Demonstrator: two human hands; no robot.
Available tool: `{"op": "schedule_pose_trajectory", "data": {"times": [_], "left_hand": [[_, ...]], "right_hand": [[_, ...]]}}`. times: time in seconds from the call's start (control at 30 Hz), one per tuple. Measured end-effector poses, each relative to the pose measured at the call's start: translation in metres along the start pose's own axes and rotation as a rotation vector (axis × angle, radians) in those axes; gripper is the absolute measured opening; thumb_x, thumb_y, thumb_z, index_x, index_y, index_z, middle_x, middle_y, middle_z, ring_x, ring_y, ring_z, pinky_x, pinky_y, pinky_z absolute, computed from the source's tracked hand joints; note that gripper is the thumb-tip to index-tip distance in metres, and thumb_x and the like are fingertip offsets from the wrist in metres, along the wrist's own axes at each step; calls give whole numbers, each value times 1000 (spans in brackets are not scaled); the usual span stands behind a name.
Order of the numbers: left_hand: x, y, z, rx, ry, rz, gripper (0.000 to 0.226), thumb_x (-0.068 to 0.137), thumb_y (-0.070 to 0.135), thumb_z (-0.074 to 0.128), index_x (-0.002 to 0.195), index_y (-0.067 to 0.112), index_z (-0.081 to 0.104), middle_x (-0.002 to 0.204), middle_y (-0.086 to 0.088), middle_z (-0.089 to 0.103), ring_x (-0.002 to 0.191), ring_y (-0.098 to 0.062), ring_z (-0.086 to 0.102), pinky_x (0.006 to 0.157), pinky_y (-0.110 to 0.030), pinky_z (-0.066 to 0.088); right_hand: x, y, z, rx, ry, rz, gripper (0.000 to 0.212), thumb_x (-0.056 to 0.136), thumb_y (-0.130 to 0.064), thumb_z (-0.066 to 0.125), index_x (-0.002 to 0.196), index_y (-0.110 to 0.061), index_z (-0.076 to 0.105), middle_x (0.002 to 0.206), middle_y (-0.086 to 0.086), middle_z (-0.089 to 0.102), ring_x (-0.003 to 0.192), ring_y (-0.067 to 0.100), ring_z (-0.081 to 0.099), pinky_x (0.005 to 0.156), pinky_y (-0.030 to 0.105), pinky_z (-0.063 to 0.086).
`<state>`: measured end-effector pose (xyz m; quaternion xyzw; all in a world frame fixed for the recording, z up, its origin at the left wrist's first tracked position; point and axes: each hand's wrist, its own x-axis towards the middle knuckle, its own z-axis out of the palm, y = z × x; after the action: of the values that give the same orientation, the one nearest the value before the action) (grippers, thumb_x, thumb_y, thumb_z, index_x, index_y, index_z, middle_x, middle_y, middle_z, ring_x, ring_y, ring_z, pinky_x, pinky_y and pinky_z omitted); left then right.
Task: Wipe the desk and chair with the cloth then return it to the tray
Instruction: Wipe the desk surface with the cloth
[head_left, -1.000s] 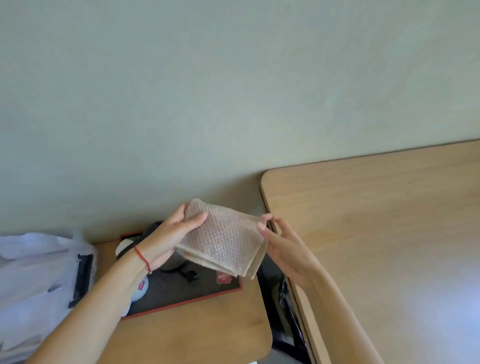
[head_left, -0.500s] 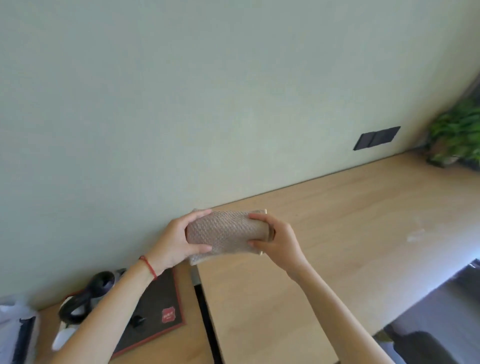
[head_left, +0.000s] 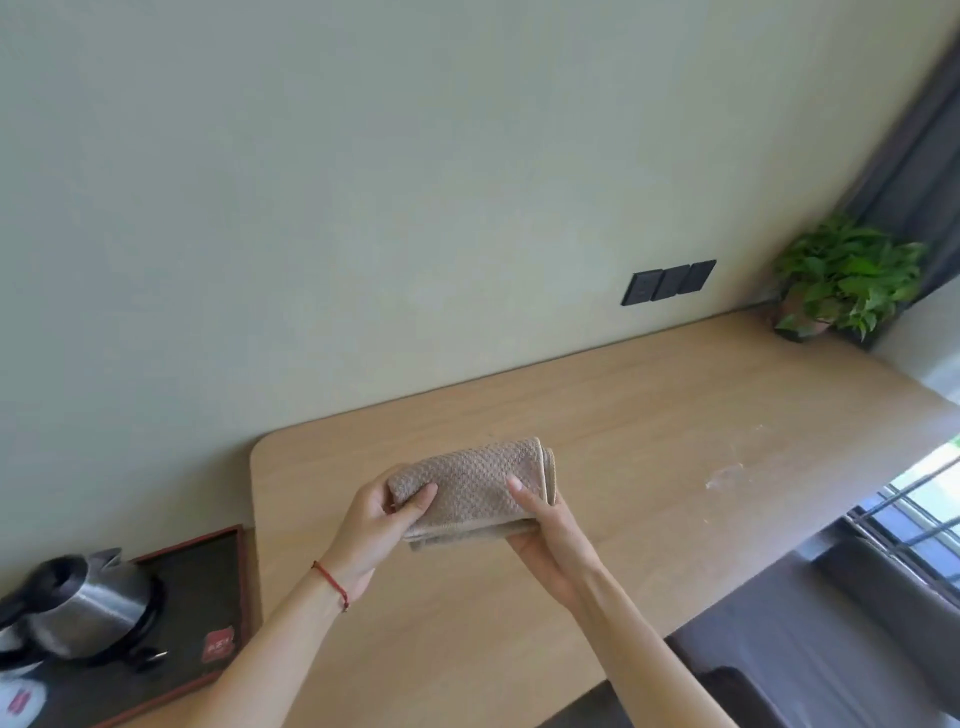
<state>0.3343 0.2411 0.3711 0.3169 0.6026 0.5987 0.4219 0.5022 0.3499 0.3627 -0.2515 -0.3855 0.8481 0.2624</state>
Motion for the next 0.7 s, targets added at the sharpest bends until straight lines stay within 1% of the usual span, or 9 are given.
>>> {"op": "schedule_pose_trajectory", "data": {"times": [0.07, 0.13, 0.27, 0.37, 0.43, 0.47, 0.53, 0.6, 0.7], "left_hand": [[14, -11, 14, 83, 8, -3, 16, 85, 17, 64, 100, 12, 66, 102, -5, 71, 98, -16, 66, 78, -20, 52], [30, -23, 26, 262, -38, -31, 19, 83, 25, 68, 100, 18, 65, 99, -2, 71, 95, -17, 66, 79, -26, 52], [64, -55, 82, 477, -177, -42, 34, 80, 28, 70, 112, 24, 58, 109, 4, 60, 101, -15, 58, 83, -26, 46], [80, -86, 152, 612, -225, 44, 44, 87, 28, 61, 128, 21, 49, 123, -2, 51, 109, -13, 51, 92, -22, 38], [89, -106, 200, 701, -260, 116, 47, 90, 29, 55, 135, 21, 43, 131, -2, 45, 121, -14, 44, 99, -21, 32], [95, -116, 223, 762, -281, 162, 49, 91, 29, 52, 138, 22, 39, 135, -2, 42, 126, -15, 40, 103, -23, 29], [109, -134, 266, 888, -296, 242, 52, 94, 28, 46, 144, 23, 31, 142, -1, 35, 133, -17, 31, 108, -27, 25], [123, -154, 303, 1011, -258, 274, 52, 96, 25, 38, 146, 26, 24, 148, -3, 29, 137, -20, 25, 112, -32, 21], [146, -181, 347, 1150, -182, 176, 55, 96, 22, 34, 148, 33, 18, 155, -6, 17, 142, -26, 15, 114, -44, 18]], "right_hand": [[-5, 6, -13, -54, 99, -11, 54, 76, -8, 77, 124, -4, 52, 115, 17, 66, 106, 29, 65, 81, 35, 57], [-13, 5, -33, -130, 258, -63, 53, 72, -7, 80, 119, -10, 56, 111, 15, 69, 103, 30, 67, 79, 36, 58], [-34, -11, -87, -441, 650, -201, 37, 71, -10, 80, 100, -20, 61, 96, 10, 68, 89, 27, 65, 75, 42, 55], [-50, -27, -142, -591, 870, -253, 24, 73, -5, 76, 83, -16, 57, 76, 0, 62, 70, 16, 54, 63, 26, 46], [-59, -38, -182, -685, 952, -296, 32, 72, 1, 73, 70, -24, 54, 63, -12, 58, 60, 4, 50, 54, 13, 41], [-61, -45, -202, -723, 981, -317, 36, 72, 3, 73, 68, -27, 54, 61, -13, 59, 56, -1, 50, 51, 10, 40], [-61, -58, -243, -836, 1005, -349, 33, 72, 5, 73, 78, -25, 60, 72, -8, 65, 64, -1, 56, 55, 11, 42], [-54, -68, -282, -1028, 983, -382, 33, 72, 10, 71, 94, -14, 65, 90, 0, 66, 77, 14, 61, 63, 12, 44], [-38, -74, -333, -1367, 748, -390, 51, 71, 21, 61, 116, -5, 60, 119, 8, 58, 99, 26, 61, 77, 21, 49]]}}
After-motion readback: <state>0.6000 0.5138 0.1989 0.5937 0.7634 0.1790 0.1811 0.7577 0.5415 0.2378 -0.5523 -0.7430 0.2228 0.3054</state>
